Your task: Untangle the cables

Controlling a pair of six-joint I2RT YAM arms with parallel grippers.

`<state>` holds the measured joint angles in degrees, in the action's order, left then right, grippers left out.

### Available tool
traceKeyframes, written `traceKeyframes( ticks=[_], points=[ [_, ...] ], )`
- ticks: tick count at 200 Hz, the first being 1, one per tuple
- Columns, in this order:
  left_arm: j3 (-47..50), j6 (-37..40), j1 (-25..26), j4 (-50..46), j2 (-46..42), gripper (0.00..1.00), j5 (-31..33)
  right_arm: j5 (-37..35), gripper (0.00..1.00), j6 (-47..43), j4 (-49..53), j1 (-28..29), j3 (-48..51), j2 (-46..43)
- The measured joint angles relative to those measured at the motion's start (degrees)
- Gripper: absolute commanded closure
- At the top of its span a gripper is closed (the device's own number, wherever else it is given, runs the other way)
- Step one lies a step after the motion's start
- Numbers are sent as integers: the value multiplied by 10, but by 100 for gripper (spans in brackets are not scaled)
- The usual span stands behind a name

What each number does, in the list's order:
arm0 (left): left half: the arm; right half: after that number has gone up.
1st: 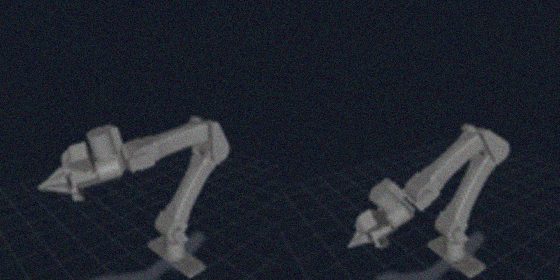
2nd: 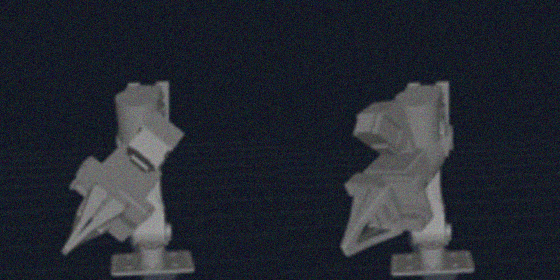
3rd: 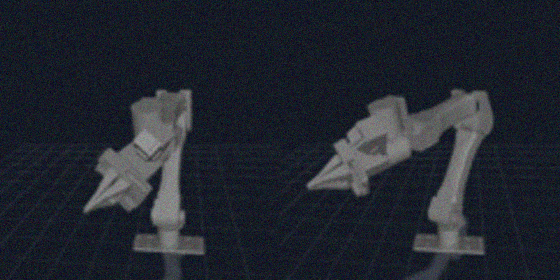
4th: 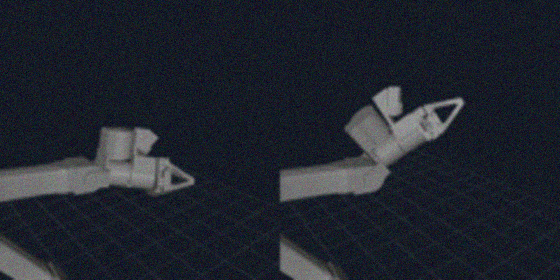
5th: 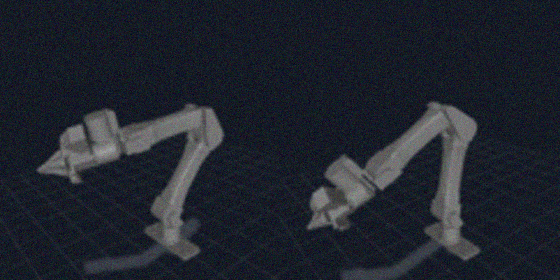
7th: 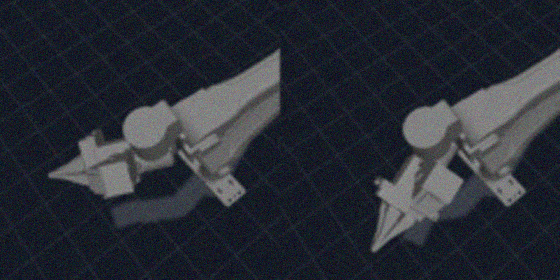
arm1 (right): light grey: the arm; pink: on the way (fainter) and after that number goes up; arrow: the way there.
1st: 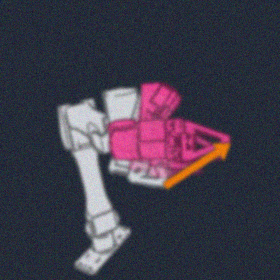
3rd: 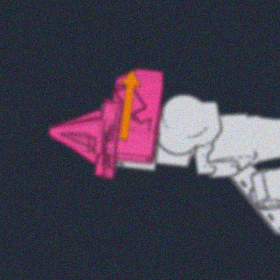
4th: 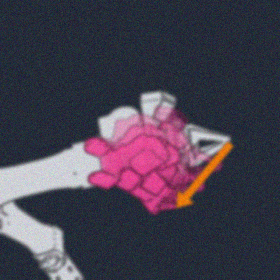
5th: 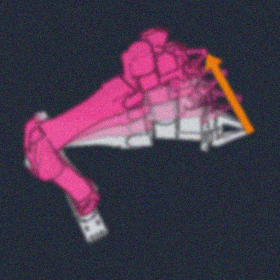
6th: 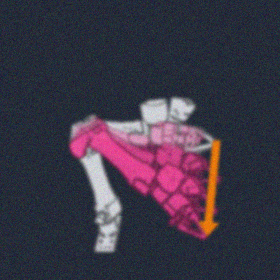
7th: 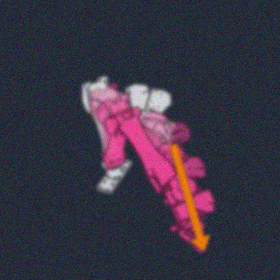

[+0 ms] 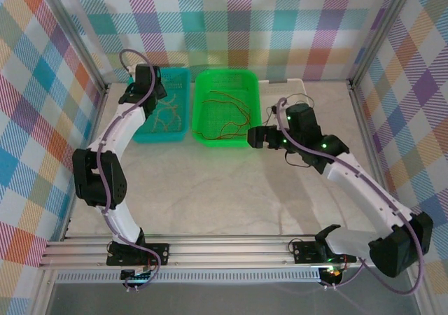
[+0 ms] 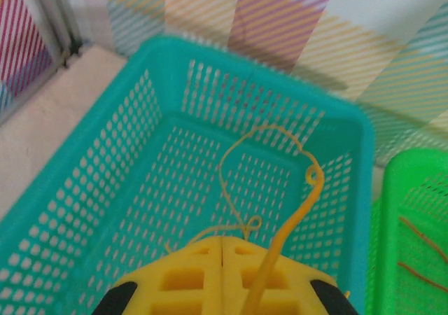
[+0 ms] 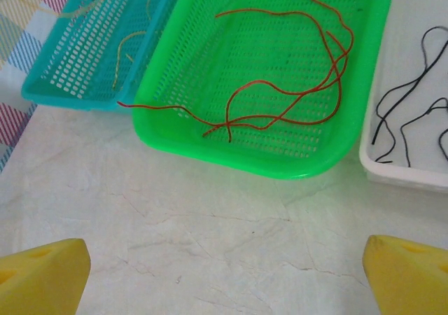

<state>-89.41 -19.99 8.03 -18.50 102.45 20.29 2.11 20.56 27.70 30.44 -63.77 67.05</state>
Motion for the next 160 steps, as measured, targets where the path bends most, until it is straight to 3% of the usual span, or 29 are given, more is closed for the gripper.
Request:
traceKeyframes(
  ticks=[57, 98, 160],
  points=[
    [25, -66, 0, -77, 38, 97, -30, -21, 0, 15, 46, 0, 24, -73],
    [30, -79, 0, -107, 41, 53, -34, -25, 0, 28, 82, 0, 33, -124],
    [38, -88, 0, -148, 17, 8, -45, -44, 0, 48, 127, 0, 45, -189]
  ],
)
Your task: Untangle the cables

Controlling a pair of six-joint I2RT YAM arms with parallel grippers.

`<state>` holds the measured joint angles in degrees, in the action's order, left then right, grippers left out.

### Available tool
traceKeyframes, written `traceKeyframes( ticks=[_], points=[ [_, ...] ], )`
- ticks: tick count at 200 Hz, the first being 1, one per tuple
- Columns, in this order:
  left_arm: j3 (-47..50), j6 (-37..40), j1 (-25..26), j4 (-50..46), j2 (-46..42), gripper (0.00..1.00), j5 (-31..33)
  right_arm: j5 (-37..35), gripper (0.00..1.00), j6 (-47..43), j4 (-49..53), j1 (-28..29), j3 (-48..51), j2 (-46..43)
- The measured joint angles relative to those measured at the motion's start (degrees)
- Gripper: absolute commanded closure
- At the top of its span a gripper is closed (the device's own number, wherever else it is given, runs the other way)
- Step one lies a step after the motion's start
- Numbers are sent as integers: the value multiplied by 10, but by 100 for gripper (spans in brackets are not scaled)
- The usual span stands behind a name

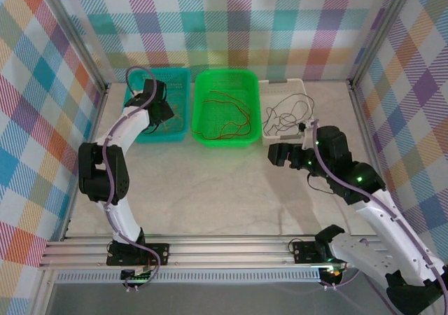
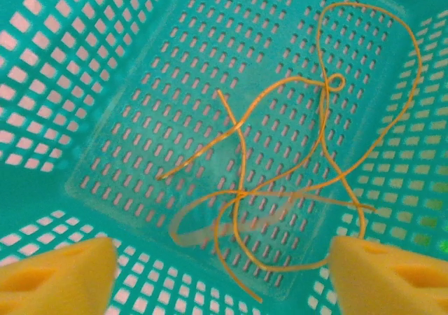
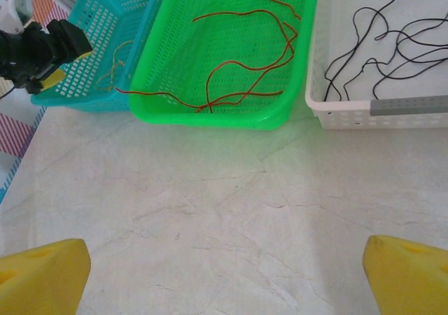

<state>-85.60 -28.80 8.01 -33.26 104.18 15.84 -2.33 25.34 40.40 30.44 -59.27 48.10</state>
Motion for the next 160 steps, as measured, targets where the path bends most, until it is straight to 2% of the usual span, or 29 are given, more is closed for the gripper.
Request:
traceKeyframes(
  ticks=[13, 51, 74, 94, 131, 160],
  points=[
    [-5, 0, 0, -16, -16, 0, -5, -5, 0, 4, 7, 0, 0, -6],
    [-40, -2, 0, -55, -80, 0, -15, -39, 0, 10, 47, 0, -11, 27],
    [-55, -3, -1, -72, -130, 0, -27, -65, 0, 8, 64, -22, -38, 94],
    [-50, -6, -1, -81, -174, 0, -46, -67, 0, 8, 59, -70, -55, 158],
    [38, -16, -1, -68, -263, 0, -69, -53, 0, 5, 42, -126, -111, 281],
    [84, -19, -1, -66, -283, 0, -73, -51, 1, -5, 21, -148, -176, 382]
  ],
)
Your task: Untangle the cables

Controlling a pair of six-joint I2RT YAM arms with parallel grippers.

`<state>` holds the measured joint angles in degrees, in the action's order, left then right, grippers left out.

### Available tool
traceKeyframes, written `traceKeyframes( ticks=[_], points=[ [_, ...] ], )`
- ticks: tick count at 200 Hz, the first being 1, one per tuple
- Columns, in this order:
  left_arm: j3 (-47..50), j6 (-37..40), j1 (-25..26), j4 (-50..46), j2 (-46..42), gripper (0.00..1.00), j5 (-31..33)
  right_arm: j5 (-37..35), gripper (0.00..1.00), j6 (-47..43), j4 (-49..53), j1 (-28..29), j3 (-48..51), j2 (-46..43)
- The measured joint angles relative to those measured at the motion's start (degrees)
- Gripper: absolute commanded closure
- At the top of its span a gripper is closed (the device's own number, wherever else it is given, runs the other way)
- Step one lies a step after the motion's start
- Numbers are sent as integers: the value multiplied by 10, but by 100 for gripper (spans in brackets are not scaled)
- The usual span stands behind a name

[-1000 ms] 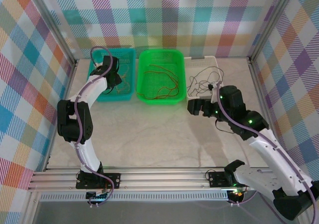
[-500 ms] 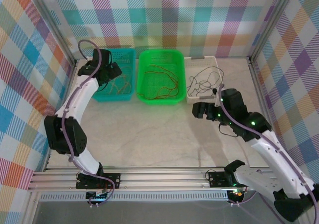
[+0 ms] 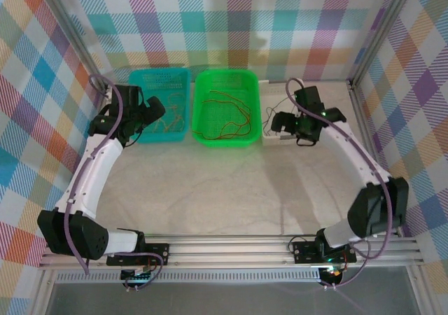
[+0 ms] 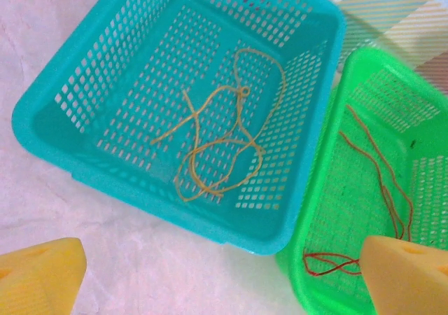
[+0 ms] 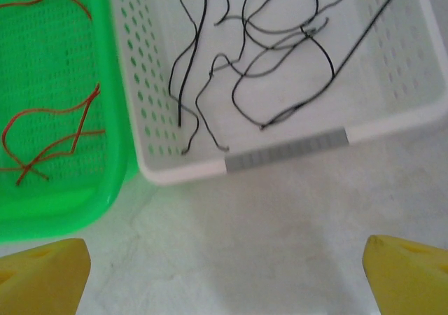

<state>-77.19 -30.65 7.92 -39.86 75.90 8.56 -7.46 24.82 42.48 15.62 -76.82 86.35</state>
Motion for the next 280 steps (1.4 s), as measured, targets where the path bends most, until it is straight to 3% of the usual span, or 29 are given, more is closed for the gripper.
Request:
traceKeyframes(
  ticks=[80, 141, 228, 257, 280],
  points=[
    [10, -1, 0, 30, 6, 0, -31, 35, 14, -19, -26, -85, -114, 162],
    [10, 0, 0, 30, 7, 0, -36, 19, 13, -31, -32, -85, -150, 242],
    [10, 0, 0, 40, 17, 0, -40, -40, 12, -32, -2, -85, -188, 291],
    [10, 0, 0, 40, 21, 0, -43, -38, 19, -30, 5, -84, -210, 324],
    [10, 0, 0, 40, 22, 0, -43, -25, 34, -32, 4, -81, -227, 356]
  ],
)
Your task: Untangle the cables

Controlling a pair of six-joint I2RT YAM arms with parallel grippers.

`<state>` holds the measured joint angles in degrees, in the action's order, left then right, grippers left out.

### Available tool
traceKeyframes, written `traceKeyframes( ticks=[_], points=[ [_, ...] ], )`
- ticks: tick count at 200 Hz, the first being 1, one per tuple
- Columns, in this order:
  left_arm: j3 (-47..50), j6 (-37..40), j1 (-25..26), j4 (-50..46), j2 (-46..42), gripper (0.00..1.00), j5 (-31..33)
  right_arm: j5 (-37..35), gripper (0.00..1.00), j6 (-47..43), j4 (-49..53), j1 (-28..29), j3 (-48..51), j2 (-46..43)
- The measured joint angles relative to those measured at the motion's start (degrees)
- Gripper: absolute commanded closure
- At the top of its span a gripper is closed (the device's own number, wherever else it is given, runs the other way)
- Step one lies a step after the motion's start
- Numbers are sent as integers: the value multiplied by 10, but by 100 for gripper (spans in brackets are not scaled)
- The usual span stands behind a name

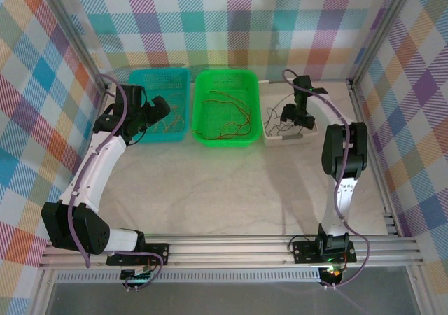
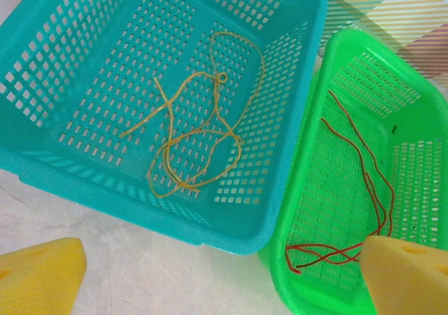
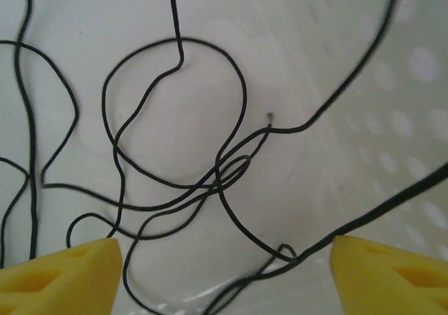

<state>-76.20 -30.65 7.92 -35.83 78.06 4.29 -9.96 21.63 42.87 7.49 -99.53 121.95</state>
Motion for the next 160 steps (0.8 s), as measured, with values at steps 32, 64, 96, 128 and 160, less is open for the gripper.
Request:
traceKeyframes(
  ticks=[32, 64, 96, 128, 160],
  points=[
    [0, 0, 0, 0, 0, 0, 0, 10, 71, -1, -3, 7, -5, 9],
    [0, 0, 0, 0, 0, 0, 0, 8, 87, -5, -17, 25, -6, 3],
    [0, 0, 0, 0, 0, 0, 0, -3, 80, -16, -25, 54, -6, -27],
    [0, 0, 0, 0, 0, 0, 0, -40, 33, -20, -25, 67, -6, -60],
    [0, 0, 0, 0, 0, 0, -3, -58, 27, -29, -17, 35, -12, -71]
  ],
)
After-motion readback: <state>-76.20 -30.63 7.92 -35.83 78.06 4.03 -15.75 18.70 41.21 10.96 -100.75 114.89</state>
